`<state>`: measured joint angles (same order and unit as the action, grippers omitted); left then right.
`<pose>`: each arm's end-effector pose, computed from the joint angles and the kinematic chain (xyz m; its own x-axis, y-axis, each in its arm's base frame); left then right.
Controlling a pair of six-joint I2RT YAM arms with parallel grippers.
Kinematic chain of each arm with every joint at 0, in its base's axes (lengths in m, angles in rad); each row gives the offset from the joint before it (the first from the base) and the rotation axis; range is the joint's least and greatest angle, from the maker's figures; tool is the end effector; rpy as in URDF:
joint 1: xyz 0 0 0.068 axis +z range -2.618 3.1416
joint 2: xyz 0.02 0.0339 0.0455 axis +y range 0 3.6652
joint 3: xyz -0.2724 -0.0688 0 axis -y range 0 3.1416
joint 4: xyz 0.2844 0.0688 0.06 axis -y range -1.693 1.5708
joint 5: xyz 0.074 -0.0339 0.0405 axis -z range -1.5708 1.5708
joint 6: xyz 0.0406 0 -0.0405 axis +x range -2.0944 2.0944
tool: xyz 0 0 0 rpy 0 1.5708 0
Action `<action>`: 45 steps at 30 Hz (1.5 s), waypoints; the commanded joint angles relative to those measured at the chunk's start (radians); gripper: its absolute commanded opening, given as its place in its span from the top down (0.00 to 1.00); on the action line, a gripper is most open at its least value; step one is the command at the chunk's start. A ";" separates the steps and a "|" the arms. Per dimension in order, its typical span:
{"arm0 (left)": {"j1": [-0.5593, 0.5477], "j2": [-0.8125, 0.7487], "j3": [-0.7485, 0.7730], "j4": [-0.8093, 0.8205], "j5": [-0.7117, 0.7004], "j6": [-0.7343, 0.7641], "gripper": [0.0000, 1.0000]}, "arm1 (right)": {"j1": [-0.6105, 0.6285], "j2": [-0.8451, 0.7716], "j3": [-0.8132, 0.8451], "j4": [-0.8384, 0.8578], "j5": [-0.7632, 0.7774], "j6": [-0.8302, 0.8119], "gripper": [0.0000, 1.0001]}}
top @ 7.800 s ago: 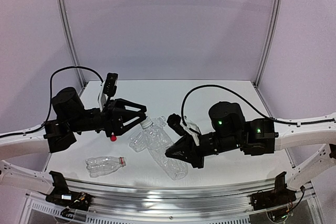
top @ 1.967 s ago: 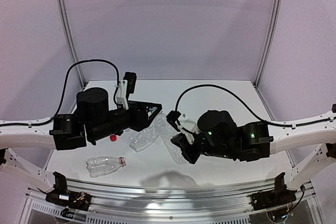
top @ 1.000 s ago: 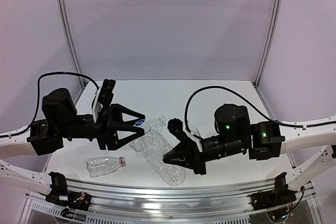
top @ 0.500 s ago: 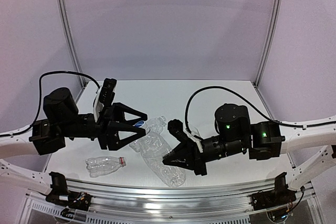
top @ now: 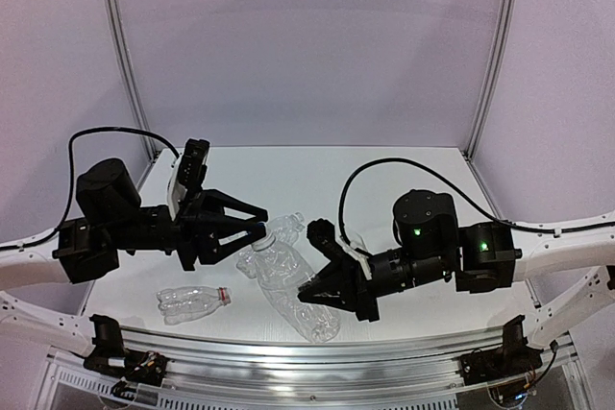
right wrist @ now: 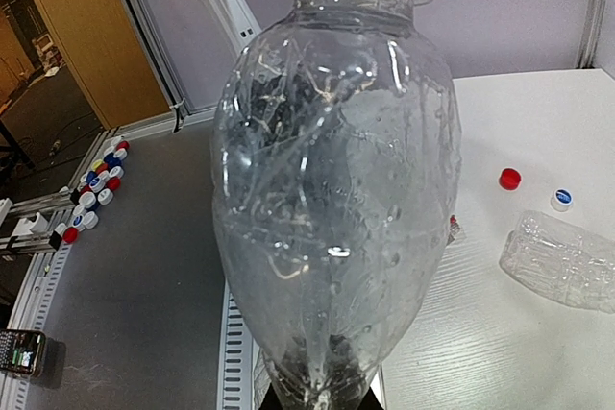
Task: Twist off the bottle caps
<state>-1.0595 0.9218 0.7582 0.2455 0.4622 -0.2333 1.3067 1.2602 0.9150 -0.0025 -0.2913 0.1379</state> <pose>0.1093 -0.2319 0.3524 -0.1918 -0.0811 -0.9781 0.9803 0.0325 -0.1949 0.0751 0.3224 0.2946 -0.2249 -0.3273 -0.9178 -0.9735 0.0347 0.2262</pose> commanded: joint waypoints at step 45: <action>0.036 -0.056 -0.002 -0.085 -0.210 -0.025 0.04 | -0.001 -0.057 -0.040 0.034 0.317 0.043 1.00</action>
<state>-1.0725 0.9066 0.7856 0.1928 -0.0822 -0.3458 1.3087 1.2621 0.9089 -0.0479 0.2451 0.2031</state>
